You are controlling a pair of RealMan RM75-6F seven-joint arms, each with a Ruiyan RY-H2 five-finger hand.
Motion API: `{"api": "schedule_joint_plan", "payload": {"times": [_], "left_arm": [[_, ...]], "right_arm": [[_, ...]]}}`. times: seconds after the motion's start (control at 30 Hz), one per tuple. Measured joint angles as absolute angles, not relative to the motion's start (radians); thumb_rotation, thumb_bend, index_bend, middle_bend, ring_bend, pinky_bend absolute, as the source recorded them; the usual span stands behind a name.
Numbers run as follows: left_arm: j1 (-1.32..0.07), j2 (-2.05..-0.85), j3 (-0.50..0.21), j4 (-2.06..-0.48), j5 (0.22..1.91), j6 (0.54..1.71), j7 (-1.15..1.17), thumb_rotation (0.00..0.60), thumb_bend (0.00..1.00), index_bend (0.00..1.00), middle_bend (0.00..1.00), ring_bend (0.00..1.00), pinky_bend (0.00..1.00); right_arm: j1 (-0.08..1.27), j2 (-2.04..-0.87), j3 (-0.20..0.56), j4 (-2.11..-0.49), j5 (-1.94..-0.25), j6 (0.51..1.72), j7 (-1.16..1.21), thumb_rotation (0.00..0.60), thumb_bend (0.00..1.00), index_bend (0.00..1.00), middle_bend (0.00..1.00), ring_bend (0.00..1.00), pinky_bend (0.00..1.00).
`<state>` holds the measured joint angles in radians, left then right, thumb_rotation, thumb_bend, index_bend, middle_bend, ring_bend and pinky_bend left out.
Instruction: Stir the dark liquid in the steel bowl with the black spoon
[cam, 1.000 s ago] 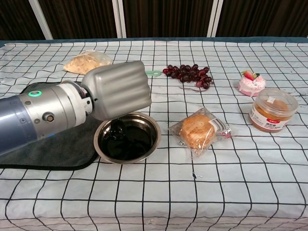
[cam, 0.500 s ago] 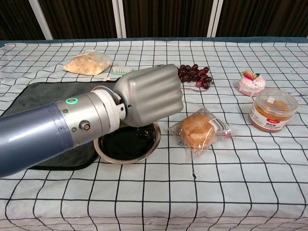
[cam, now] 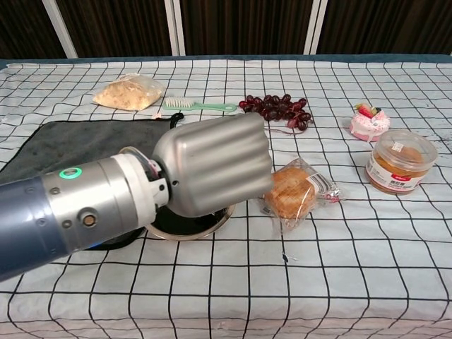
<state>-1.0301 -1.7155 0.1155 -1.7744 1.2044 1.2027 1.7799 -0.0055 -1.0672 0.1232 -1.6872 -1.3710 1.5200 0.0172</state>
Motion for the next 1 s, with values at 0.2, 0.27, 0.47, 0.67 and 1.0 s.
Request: {"api": "schedule_joint_plan", "payload": {"times": [0.2, 0.27, 0.47, 0.67, 1.0], "left_arm": [[-0.988, -1.641, 0.151, -1.82, 1.222, 1.236, 1.776, 0.6, 0.46, 0.65, 0.97, 0.82, 0.73], [-0.978, -1.63, 0.154, -1.818, 1.212, 1.237, 1.766, 0.6, 0.46, 0.65, 0.97, 0.83, 0.73], [-0.969, -1.625, 0.135, -1.782, 1.195, 1.215, 1.736, 0.6, 0.46, 0.65, 0.97, 0.82, 0.73], [-0.97, -1.641, 0.112, -1.747, 1.178, 1.195, 1.727, 0.6, 0.46, 0.65, 0.97, 0.82, 0.73], [-1.019, -1.741, 0.018, -1.627, 1.122, 1.146, 1.747, 0.6, 0.46, 0.65, 0.97, 0.82, 0.73]], "right_arm": [[-0.003, -1.072, 0.122, -1.688, -1.372, 1.519, 0.002, 0.6, 0.12, 0.03, 0.01, 0.06, 0.22], [-0.003, -1.073, 0.122, -1.688, -1.37, 1.52, 0.0, 0.6, 0.11, 0.03, 0.01, 0.06, 0.22], [-0.001, -1.075, 0.123, -1.686, -1.365, 1.514, 0.0, 0.6, 0.11, 0.03, 0.01, 0.06, 0.22], [-0.001, -1.074, 0.122, -1.686, -1.367, 1.514, 0.0, 0.6, 0.12, 0.03, 0.01, 0.06, 0.22], [-0.001, -1.073, 0.121, -1.684, -1.364, 1.509, 0.005, 0.6, 0.11, 0.03, 0.01, 0.06, 0.22]]}}
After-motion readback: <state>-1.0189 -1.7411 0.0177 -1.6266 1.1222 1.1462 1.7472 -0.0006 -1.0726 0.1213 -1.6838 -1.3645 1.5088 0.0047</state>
